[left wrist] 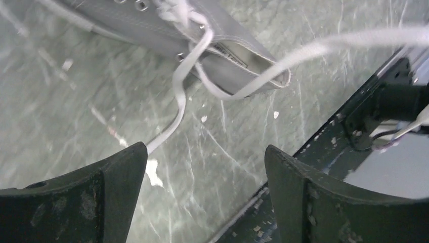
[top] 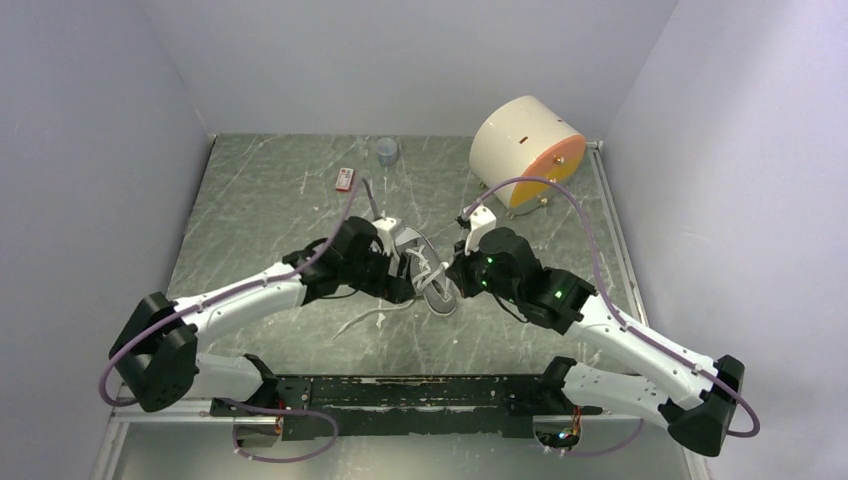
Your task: Tie the shoes
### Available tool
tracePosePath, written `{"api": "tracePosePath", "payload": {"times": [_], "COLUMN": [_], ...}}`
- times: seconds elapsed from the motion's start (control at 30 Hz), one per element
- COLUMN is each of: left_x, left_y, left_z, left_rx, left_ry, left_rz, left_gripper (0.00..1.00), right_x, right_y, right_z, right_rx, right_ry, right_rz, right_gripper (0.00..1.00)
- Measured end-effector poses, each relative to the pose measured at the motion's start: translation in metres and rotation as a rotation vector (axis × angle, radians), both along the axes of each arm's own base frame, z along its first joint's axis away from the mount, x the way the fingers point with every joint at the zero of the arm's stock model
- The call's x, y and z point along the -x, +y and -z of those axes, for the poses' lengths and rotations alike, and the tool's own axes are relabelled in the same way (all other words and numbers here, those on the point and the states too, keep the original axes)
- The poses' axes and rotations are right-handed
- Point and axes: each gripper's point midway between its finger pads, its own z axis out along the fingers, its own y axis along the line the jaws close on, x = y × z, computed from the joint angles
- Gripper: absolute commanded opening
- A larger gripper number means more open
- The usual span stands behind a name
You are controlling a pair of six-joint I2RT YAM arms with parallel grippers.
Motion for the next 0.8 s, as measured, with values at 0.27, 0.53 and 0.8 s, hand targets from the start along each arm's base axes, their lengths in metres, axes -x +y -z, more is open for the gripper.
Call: {"api": "tracePosePath", "payload": {"times": [0.27,0.53,0.8], "left_x": [-0.004,-0.008,-0.021], "left_y": [-0.016,-0.031,-0.047], "left_z": [0.041,0.060,0.080], "left_rx": [0.039,0.110,0.148], "left_ry": [-0.219,-0.274,-0.285], "left_rz": [0.167,0.215,0.203], "left_gripper": [0.57,0.55,0.29], "right_x": [-0.011,-0.010,-0.005], "right_y": [-0.006,-0.011,-0.010], "right_z": [-0.002,-0.014,-0.020], "right_rx": [-0.007,-0.048,-0.095], "right_ry": [-0.007,-0.023,-0.008], "right_rz": [0.039,0.067,0.068], "right_gripper": [0.00,0.00,0.00]}}
